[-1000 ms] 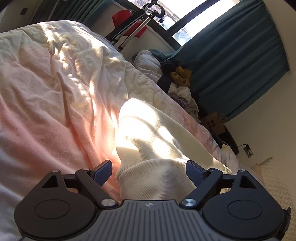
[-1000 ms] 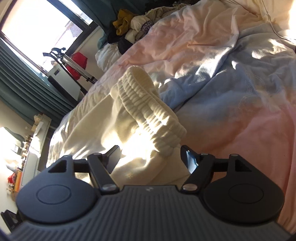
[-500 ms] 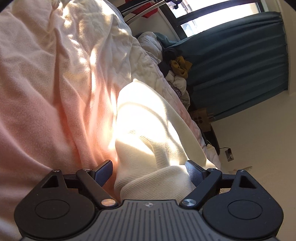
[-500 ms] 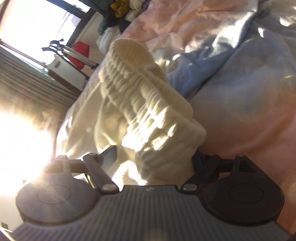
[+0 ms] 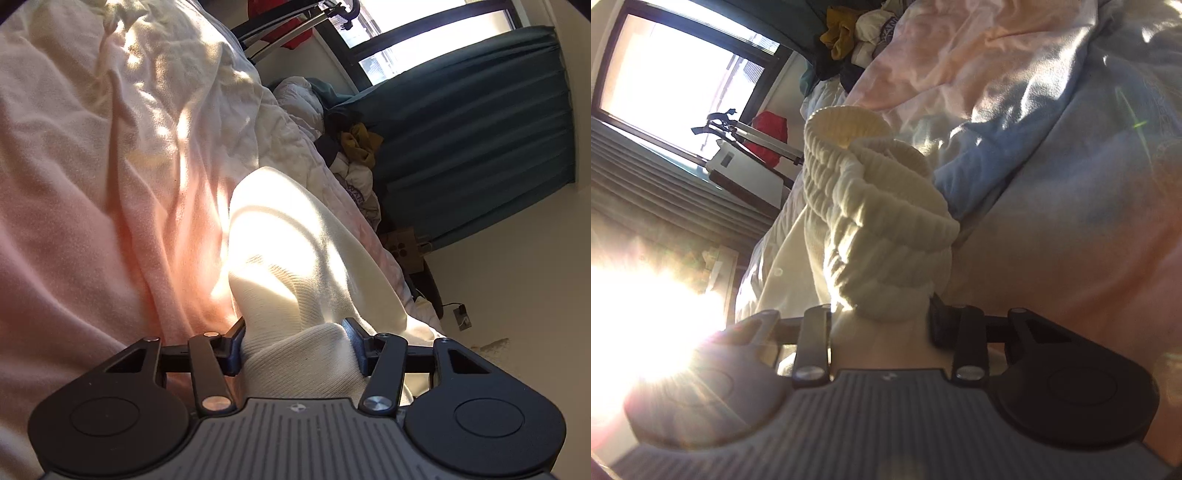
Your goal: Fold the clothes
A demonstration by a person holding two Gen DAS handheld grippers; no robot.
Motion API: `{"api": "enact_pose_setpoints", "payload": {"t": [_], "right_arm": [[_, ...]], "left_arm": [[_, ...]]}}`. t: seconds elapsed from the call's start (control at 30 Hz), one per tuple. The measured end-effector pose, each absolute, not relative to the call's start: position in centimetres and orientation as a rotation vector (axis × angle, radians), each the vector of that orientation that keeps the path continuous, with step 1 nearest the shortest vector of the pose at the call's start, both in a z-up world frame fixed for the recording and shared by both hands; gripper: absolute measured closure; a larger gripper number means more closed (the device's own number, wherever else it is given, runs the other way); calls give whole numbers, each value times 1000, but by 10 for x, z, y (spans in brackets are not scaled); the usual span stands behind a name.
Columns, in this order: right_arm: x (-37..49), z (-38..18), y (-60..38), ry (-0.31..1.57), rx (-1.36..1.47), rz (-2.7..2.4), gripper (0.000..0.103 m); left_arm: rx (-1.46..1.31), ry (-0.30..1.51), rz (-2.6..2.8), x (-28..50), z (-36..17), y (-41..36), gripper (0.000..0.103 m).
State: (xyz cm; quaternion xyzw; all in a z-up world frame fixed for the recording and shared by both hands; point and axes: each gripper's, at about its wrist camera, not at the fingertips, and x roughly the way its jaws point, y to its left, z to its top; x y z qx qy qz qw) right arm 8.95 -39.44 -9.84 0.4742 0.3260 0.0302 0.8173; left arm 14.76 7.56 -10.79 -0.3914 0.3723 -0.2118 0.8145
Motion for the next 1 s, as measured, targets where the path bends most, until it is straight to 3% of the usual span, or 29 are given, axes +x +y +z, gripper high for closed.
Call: {"api": "enact_pose_setpoints", "payload": {"t": [0.57,1.0], "right_arm": [[12,-27,-428,507,1079,122,74],[-125,40,-559,235,1081,-50,74]], "left_arm": [[-916,739,-539,80,-42,48,59],[-835,751,-877,52,21,-164,59]]}}
